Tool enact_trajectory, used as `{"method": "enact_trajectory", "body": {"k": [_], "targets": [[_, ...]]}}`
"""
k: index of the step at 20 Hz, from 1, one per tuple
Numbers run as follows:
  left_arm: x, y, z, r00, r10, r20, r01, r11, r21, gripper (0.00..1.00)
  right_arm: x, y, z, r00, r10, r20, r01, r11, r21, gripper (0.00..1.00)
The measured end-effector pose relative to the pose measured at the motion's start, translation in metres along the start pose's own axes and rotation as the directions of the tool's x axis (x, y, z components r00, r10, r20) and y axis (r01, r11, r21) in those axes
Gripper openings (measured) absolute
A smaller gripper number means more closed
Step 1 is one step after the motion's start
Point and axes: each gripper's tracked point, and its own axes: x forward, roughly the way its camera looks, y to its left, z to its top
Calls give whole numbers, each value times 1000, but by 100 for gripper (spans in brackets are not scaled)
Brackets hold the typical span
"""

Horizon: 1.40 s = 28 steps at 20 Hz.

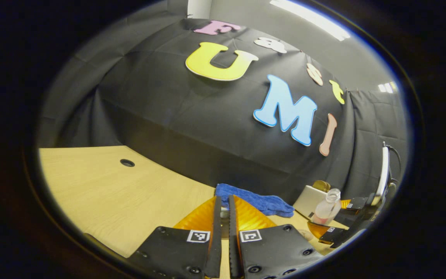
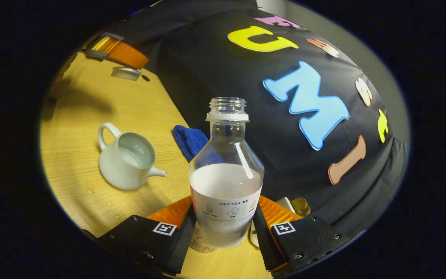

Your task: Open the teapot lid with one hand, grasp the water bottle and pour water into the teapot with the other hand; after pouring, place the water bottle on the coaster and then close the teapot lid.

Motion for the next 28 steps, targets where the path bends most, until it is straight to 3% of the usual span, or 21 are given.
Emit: {"method": "enact_trajectory", "body": {"k": [4,9,12,13,14,20,24,26,28], "targets": [[1,-5,-3,1000,-10,-8,10,1000,13,17,12,-7,-9,1000,-5,1,4,967,254,76],[1,-13,-6,999,-27,-20,28,999,39,17,20,-15,-24,1000,-19,-7,20,863,505,76],[1,-23,-11,998,-47,-33,49,998,51,17,26,-26,-28,1000,-29,-11,31,824,565,75],[1,-27,-13,998,-57,-40,59,997,53,11,27,-26,-31,1000,-26,-16,30,811,585,76],[2,-30,-16,997,-63,-47,66,996,58,17,29,-24,-34,1000,-10,-21,21,793,609,76],[2,-41,-21,994,-90,-69,94,994,61,17,36,-19,-69,996,52,-75,20,679,733,75],[2,-43,-26,992,-92,-81,97,993,65,17,35,-27,-70,996,61,-61,12,608,793,76],[2,-44,-28,992,-94,-87,100,993,67,17,35,-28,-70,996,61,-60,11,602,798,75],[2,-46,-29,991,-96,-89,103,992,72,17,35,-28,-69,997,52,-61,15,625,781,76]]}}
